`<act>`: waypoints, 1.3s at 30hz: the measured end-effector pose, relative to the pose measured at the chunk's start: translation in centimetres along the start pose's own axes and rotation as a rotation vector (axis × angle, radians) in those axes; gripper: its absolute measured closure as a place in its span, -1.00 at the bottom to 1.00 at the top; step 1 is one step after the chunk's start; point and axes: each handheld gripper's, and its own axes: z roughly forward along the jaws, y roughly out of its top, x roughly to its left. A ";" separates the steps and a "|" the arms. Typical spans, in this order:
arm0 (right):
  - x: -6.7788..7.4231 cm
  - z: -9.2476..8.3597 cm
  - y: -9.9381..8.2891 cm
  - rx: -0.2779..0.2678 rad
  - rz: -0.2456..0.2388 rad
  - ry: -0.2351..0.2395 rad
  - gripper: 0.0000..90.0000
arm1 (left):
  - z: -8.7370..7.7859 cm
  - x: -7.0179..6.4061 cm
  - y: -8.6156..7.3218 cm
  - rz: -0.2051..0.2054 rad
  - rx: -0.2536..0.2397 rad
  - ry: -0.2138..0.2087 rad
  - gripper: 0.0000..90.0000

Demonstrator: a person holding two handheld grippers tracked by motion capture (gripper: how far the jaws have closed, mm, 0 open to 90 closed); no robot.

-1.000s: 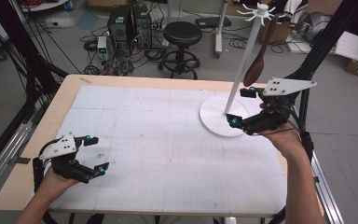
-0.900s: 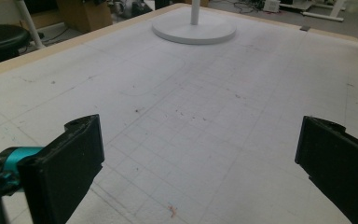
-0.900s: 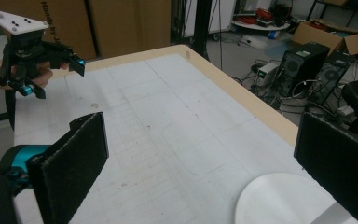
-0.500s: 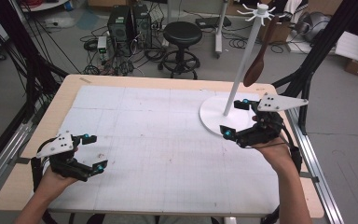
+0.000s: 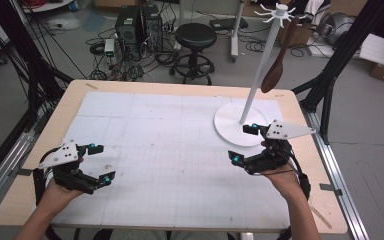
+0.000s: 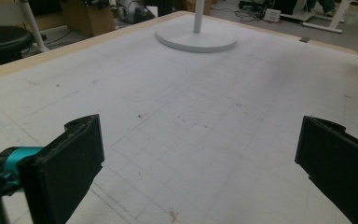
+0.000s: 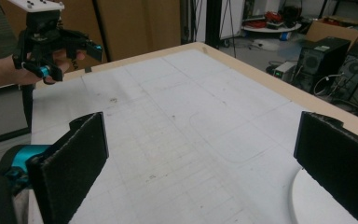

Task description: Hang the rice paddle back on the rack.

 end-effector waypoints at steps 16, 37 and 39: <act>0.8 1.3 -2.8 0.047 0.018 0.003 -0.96 | 0.0 -0.2 0.0 0.007 -0.002 -0.002 -0.96; 2.2 1.7 -5.2 0.050 0.012 0.033 -0.95 | -0.1 -0.2 0.0 0.016 -0.006 -0.002 -0.96; 2.2 1.6 -5.4 0.050 0.015 0.031 -0.95 | -0.1 -0.2 0.0 0.016 -0.010 -0.002 -0.96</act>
